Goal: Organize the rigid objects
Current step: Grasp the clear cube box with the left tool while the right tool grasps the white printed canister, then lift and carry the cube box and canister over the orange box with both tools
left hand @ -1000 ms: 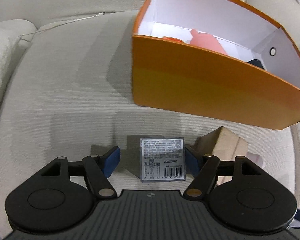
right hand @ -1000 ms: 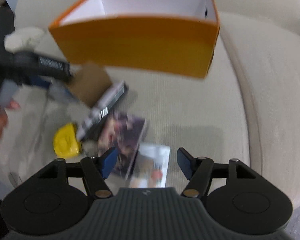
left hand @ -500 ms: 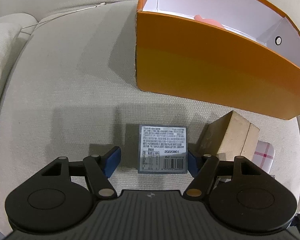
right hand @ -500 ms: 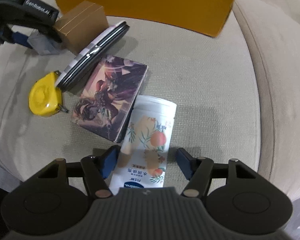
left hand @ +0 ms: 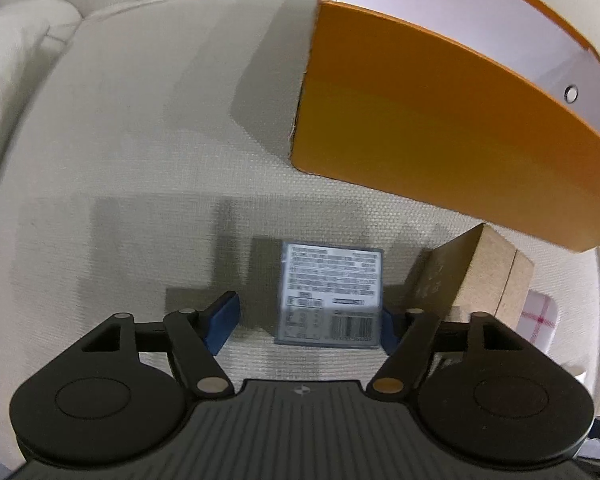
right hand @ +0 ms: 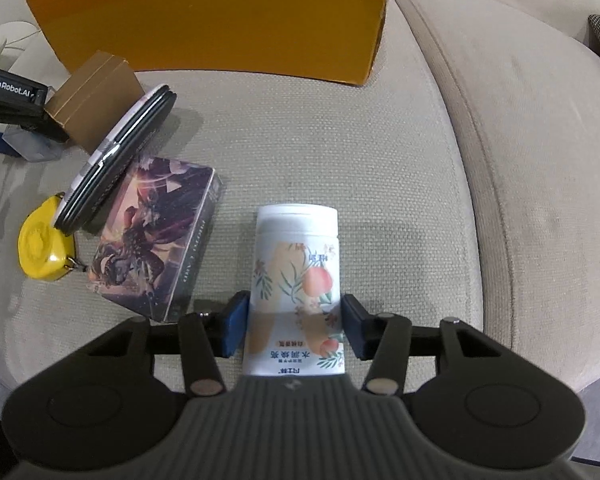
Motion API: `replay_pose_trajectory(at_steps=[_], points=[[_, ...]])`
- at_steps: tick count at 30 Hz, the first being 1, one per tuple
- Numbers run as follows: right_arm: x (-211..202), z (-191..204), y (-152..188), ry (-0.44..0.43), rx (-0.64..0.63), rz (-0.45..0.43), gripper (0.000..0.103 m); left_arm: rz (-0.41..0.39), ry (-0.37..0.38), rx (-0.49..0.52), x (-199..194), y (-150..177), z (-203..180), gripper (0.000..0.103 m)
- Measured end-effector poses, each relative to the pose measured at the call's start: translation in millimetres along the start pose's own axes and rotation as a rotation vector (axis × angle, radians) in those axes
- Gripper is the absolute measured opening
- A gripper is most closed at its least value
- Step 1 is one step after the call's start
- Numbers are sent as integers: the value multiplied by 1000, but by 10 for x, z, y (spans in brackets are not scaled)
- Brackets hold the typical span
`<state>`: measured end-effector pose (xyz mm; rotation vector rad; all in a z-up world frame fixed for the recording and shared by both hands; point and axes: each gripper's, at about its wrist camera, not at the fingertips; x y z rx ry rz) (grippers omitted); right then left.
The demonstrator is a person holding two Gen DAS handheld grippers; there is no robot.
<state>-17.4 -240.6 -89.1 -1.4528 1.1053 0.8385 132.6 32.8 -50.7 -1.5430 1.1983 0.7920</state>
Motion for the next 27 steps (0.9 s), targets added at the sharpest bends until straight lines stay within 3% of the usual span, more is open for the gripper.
replay_pose_trajectory(at_steps=[2,21,27], points=[[-9,-15,-12,-4,7,-4,52,-11,21,5,-35,-13,-7,53],[-179,-252,7,-80,75,-38,51,-89,24,24,-389,87,-31,53],[-374,-264,-12,-126,102,-83,50,-141,52,22,-584,48,-39,53]])
Point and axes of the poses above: each gripper's, at about its wrist camera, not at the fingertips, and x roughly the way its jaws point, z to its left, y to its underside, and after that the axes turned 14 degrees about y, right-handed
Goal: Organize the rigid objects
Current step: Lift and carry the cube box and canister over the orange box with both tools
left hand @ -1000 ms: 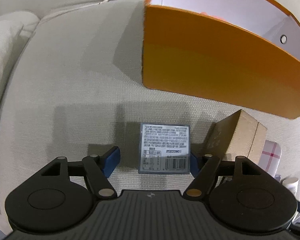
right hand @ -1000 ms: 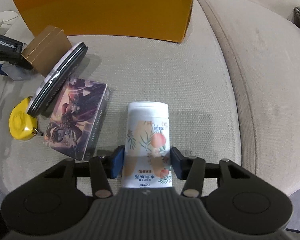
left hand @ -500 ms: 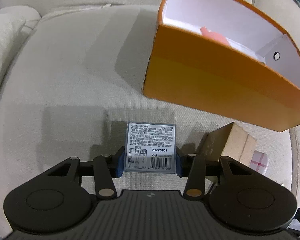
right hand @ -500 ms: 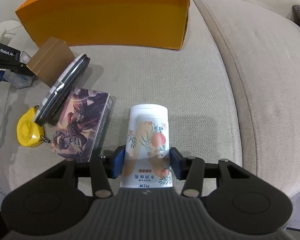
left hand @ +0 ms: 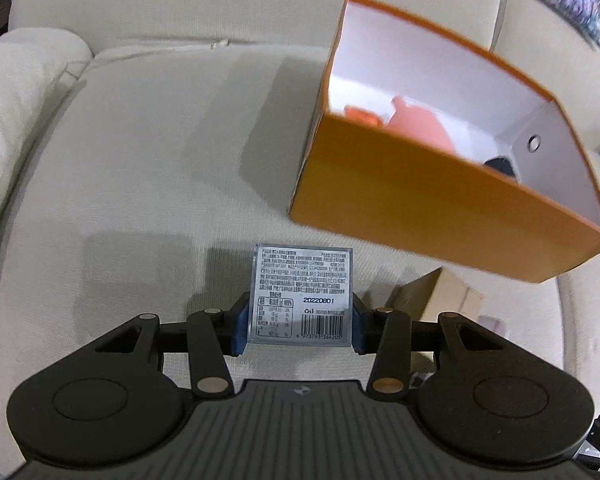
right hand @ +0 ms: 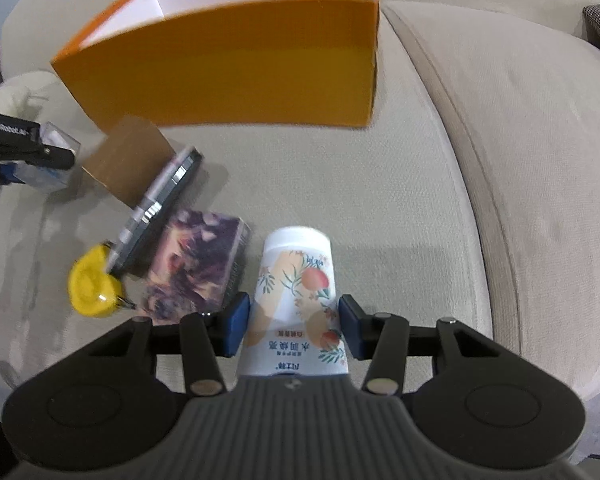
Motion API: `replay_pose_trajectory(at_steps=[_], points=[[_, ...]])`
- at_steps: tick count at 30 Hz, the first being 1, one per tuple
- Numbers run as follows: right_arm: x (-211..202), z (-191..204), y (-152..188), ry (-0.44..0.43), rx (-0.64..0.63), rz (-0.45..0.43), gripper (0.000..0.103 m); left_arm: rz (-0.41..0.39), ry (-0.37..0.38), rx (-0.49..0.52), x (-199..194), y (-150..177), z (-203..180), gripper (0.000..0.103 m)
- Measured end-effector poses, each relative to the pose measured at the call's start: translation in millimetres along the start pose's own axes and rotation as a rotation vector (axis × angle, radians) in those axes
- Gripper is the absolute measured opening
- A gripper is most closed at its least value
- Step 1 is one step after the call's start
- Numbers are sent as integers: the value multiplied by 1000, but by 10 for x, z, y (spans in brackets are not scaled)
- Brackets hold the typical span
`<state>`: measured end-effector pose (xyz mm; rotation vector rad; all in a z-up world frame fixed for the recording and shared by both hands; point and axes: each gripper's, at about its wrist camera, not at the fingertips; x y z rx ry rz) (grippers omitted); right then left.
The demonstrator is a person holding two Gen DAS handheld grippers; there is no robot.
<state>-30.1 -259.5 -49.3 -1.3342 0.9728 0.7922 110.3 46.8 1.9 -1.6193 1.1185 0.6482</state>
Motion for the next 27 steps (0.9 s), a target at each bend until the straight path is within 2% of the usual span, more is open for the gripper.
replay_pose_trajectory(at_steps=[3,9,13,17,18,23,27], points=[[-41,-27,-12,-21,11,-1,50,-26,3,14,-92,-19,-49,53],[210,55,57,7,-27,72,51,-32,12,18,-97,-21,-85,53],[320,189,42,60,-72,48,53,-25,15,22,-85,-23,-81,53],[323,227,0,69,-76,25,52,-23,15,25,-88,-9,-61,53],[322,224,-2,70,-73,21,49,-23,14,22,-85,-11,-55,53],[248,137,-92,18,-3,12,47,-43,17,17,-139,-32,-61,53],[21,48,-89,-29,30,-42,47,-73,30,30,-241,-54,-115,53]])
Point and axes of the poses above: each gripper's, at about its wrist camera, not at the fingertips, and x roughly the way its jaws point, z to its left, y to its underside, and after that the axes turned 14 degrees about y, right-handed
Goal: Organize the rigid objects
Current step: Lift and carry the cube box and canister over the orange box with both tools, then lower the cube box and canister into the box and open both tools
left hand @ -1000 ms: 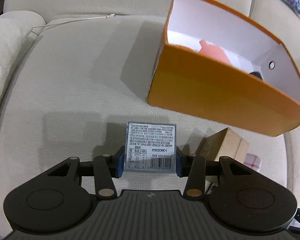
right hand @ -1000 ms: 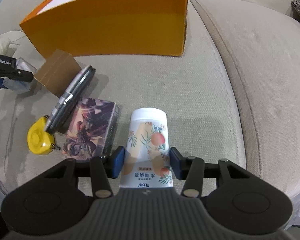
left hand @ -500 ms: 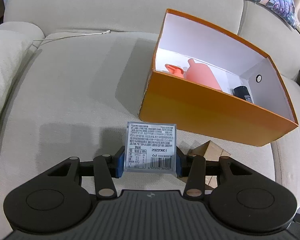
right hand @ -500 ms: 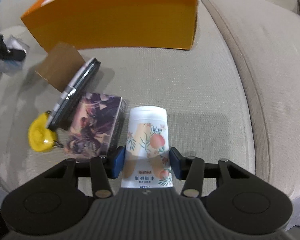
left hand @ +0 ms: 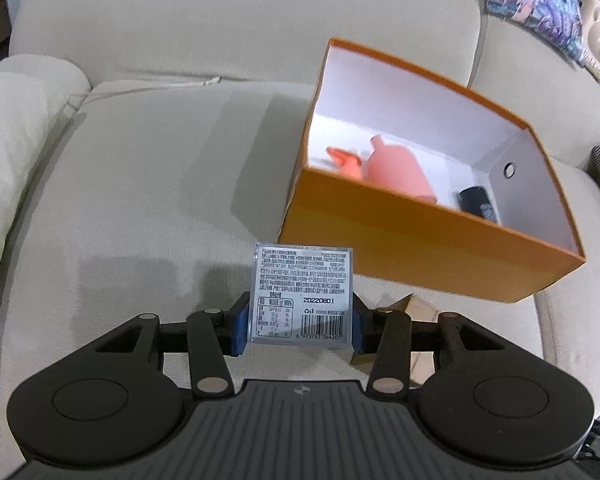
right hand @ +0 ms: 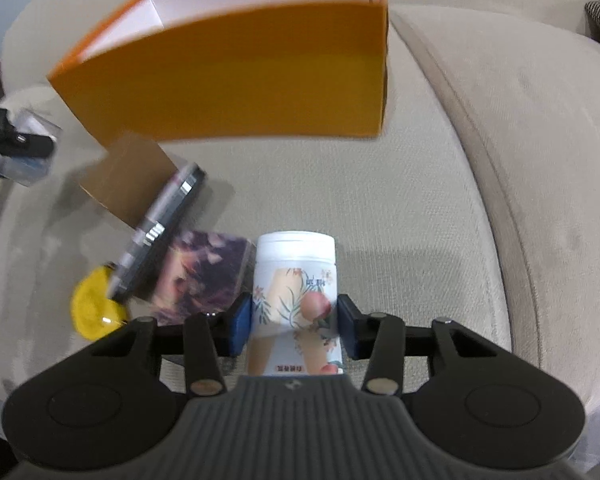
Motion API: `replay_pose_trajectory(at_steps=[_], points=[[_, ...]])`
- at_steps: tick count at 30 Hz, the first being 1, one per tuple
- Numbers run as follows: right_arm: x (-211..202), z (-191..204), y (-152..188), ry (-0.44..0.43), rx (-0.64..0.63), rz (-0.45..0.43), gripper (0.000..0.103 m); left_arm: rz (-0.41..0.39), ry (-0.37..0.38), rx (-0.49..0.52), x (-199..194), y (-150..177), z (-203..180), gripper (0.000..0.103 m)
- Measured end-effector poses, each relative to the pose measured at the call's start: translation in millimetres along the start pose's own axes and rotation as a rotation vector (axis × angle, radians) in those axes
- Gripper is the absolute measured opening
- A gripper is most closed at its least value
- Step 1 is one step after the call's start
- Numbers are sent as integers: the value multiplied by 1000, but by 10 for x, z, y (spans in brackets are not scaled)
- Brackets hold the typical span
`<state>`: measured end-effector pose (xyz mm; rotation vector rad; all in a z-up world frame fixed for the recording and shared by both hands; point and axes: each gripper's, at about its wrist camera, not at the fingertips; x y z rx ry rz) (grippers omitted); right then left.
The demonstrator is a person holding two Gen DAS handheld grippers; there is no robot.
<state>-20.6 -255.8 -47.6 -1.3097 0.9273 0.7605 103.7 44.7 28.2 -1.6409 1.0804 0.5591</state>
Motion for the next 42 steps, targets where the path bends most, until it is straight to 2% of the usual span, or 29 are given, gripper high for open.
replay_pose_trajectory(at_steps=[6,10,16,22,26,31,36,42], points=[[-399,-8,-140,-72,32,-87,47,-58,31,16,-205,-101,-148,53],[-690,-1,-421,-132,55,-170,47,-112,58,43,-374,-261,-322,53],[-946,77,-1136,-186,97,-283,47,-163,90,51,-377,-687,-526,53],[-754,174,-1880,-185,187,-353,47,-148,89,76,18,-1015,-674,53],[-410,140,-2113,-161,218,-308,47,-97,72,67,384,-1077,-660,53],[53,158,-2221,-134,225,-218,47,-21,35,55,766,-1060,-613,53],[419,283,-2247,-91,184,-135,47,31,20,70,994,-1012,-618,53],[699,428,-2290,-39,130,-81,47,86,-2,84,1171,-938,-611,53]])
Point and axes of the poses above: each gripper's, at about its wrist camera, not at the fingertips, and x roughly the way its jaws point, z to its left, y to its underside, and after that the axes turned 14 degrees about y, right-handed
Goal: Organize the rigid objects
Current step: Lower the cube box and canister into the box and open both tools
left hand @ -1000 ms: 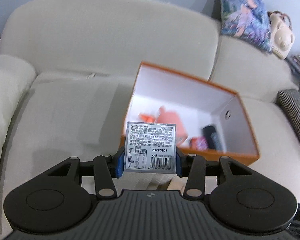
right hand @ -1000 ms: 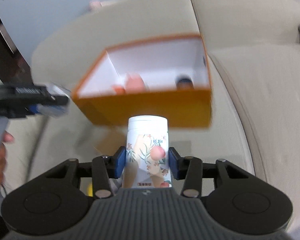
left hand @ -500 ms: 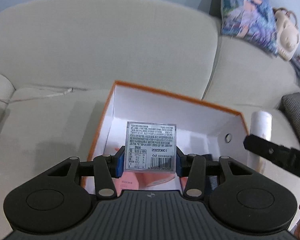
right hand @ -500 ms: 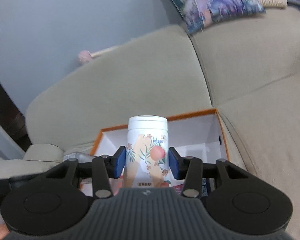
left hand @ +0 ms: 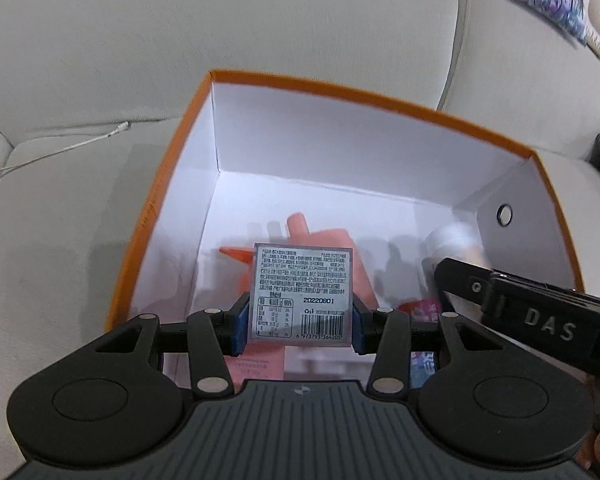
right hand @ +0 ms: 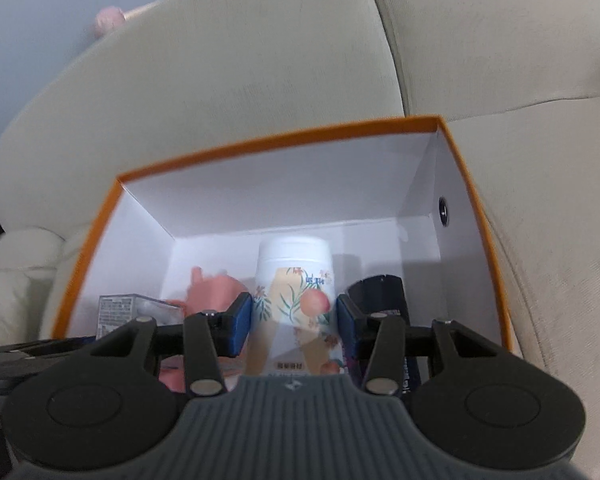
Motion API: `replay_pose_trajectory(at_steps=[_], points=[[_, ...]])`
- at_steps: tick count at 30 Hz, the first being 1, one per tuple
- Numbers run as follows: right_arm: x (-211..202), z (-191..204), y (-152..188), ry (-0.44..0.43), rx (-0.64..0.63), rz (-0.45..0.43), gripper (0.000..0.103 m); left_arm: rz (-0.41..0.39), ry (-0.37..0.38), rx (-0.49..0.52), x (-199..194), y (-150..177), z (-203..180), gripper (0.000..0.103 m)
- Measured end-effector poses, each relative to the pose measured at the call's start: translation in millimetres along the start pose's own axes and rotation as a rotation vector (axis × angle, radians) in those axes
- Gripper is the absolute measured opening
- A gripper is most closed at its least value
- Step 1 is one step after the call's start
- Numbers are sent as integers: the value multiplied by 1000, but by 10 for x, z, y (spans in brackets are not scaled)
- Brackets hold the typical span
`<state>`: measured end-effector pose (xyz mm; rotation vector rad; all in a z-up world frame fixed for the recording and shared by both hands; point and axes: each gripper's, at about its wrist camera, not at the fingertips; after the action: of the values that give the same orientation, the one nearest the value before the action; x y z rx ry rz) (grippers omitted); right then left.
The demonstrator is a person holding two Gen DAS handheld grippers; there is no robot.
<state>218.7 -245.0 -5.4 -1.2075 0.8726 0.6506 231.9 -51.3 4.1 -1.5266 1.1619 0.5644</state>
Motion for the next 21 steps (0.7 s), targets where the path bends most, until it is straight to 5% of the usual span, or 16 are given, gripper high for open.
replay_pose_trajectory(at_steps=[2,3,21], points=[[74,37,-32,1,-8,16,40,14,-12,12,23,18,12,53],[77,50,-2,0,-14,21,28,19,-18,14,34,29,14,53],[118,69,132,12,-49,76,29,50,-57,15,95,45,71,54]])
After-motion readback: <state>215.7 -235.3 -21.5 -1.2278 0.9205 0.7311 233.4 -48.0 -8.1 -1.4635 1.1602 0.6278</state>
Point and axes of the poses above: each gripper's, at about its wrist camera, not at the fingertips, and x roughly the way its jaws point, z to its left, y to its underside, and after that the axes turned 14 degrees about y, right-handed
